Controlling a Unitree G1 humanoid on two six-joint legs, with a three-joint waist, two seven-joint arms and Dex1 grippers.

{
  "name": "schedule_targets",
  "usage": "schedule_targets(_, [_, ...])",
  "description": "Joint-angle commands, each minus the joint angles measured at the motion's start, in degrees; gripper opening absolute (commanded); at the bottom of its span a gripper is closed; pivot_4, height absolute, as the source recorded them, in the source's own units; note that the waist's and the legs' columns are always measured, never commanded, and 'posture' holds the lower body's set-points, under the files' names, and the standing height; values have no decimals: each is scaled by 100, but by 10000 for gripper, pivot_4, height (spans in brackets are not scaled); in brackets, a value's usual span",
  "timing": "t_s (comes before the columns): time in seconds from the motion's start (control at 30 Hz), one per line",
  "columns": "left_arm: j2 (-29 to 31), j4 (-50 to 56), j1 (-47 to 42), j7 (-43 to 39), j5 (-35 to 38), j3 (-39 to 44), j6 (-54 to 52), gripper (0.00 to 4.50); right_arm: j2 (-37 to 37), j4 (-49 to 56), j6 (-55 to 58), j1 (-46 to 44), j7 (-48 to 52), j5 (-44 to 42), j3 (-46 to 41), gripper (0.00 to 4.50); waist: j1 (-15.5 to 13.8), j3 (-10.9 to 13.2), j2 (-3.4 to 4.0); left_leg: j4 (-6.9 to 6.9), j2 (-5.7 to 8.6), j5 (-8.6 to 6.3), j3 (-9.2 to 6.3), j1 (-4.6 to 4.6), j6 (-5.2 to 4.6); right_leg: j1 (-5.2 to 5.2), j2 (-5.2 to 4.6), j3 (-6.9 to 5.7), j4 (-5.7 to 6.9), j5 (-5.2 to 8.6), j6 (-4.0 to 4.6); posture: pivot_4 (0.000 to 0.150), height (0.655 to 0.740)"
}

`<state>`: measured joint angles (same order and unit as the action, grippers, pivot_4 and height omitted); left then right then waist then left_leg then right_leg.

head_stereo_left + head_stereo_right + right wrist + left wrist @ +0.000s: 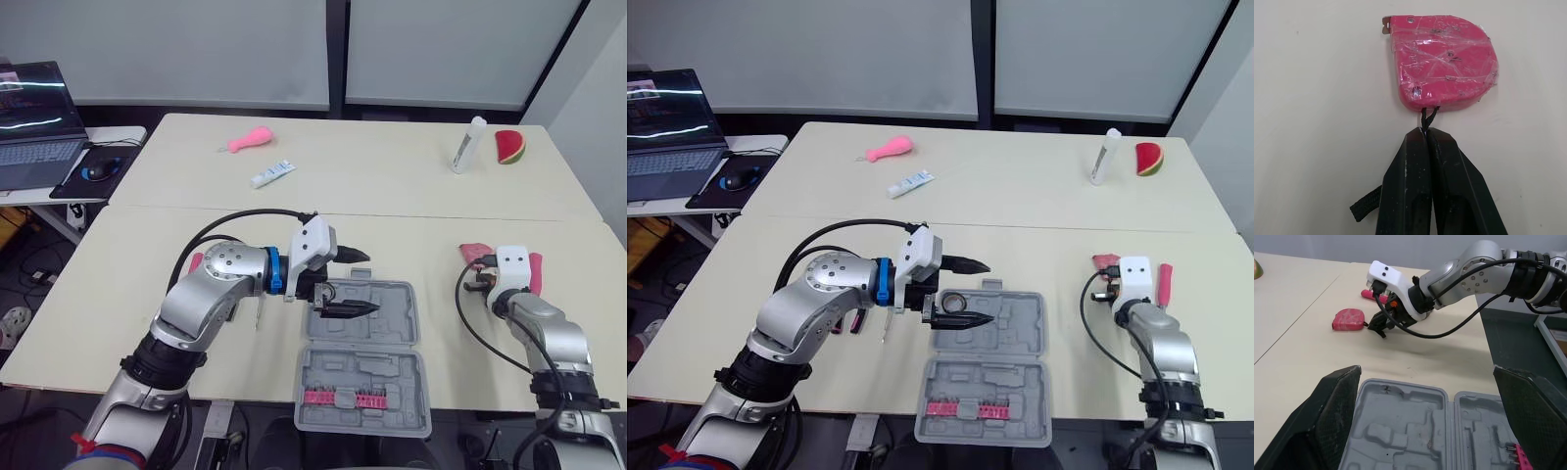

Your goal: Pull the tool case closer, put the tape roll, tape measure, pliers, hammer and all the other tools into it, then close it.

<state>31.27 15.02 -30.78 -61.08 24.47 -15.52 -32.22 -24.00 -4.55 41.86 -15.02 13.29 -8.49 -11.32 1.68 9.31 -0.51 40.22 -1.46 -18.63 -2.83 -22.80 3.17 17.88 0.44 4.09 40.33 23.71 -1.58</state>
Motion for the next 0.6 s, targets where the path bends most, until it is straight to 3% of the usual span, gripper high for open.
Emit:
schedule_targets(0.03, [135, 44, 84, -158, -184, -64, 293, 45000, -172, 891, 372, 478, 459, -201, 237, 186, -1, 0, 0, 0, 0, 0, -1, 0, 0, 0, 0, 0, 0, 0, 0, 1500, 7400])
schedule_targets(0.3, [457, 35, 375, -535, -536, -252, 818, 45000, -681, 2630, 960, 1717, 1152, -515, 664, 186, -4, 0, 0, -1, 0, 0, -5, 0, 0, -1, 0, -1, -2, 0, 0, 1500, 7400])
schedule_targets(0.6, [605, 41, 541, -816, -695, -292, 1064, 45000, -867, 3476, 1227, 2813, 1290, -742, 596, 186, -9, 0, -1, -5, 2, -1, -11, -1, -1, -4, 0, -4, -10, 0, 0, 1500, 7400])
